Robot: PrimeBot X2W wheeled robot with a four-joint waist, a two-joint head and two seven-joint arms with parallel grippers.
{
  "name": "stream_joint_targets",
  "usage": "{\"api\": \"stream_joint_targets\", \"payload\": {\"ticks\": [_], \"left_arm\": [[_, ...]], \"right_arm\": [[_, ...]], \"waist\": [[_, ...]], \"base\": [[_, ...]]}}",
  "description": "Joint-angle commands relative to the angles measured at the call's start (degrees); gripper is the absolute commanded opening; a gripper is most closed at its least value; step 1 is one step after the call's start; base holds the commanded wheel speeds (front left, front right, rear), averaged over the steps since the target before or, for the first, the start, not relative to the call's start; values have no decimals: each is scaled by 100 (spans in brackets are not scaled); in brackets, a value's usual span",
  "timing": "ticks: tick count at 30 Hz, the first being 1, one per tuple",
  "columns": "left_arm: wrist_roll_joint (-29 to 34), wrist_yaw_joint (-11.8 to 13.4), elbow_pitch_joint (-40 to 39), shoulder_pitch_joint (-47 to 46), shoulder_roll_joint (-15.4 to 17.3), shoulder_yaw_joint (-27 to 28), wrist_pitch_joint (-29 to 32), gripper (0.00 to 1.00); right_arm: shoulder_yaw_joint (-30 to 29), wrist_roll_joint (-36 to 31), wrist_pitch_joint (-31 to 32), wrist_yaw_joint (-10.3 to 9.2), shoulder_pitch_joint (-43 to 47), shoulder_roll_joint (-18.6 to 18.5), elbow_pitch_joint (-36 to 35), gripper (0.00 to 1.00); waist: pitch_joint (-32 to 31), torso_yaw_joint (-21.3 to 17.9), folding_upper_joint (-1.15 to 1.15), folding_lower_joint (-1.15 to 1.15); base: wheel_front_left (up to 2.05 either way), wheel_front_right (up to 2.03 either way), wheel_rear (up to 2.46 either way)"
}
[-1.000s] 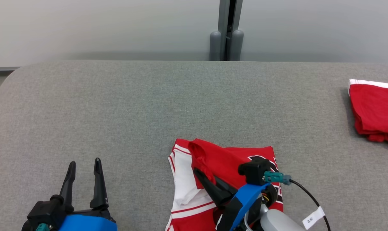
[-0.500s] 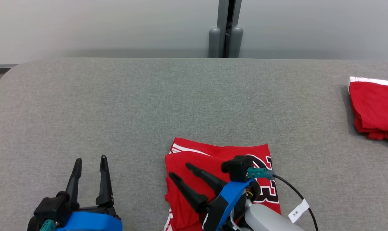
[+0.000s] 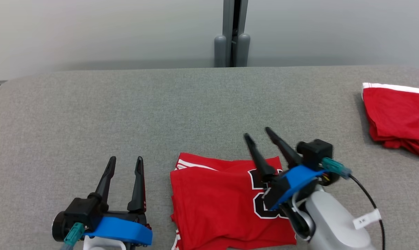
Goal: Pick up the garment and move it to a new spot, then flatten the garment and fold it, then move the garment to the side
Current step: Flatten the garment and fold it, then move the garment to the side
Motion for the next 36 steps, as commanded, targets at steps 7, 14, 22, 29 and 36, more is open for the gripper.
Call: {"api": "stream_joint_targets", "payload": {"ticks": [7, 14, 22, 29, 36], "left_arm": [[-28, 18, 171, 15, -106, -19, -16, 100], [-90, 94, 270, 332, -146, 130, -48, 100], [-5, 186, 278, 621, -88, 374, -52, 100], [48, 152, 212, 734, -119, 515, -54, 100], [101, 108, 213, 723, -167, 591, -54, 100]], "right_arm": [[-1559, -1054, -35, 0, 1009, -11, -708, 100], [-2167, -1519, -26, 0, 1768, -9, -1334, 100], [-2285, -1585, 48, 0, 2284, -10, -1701, 100], [-2334, -1584, 140, 0, 2413, -10, -1847, 100], [-2307, -1593, 203, 0, 2416, -10, -1904, 100]], "waist": [[-186, -137, 0, 0], [-332, -253, 0, 0], [-427, -312, 0, 0], [-447, -306, 0, 0], [-417, -274, 0, 0]], "base": [[0, 0, 0], [0, 0, 0], [0, 0, 0], [0, 0, 0], [0, 0, 0]]}}
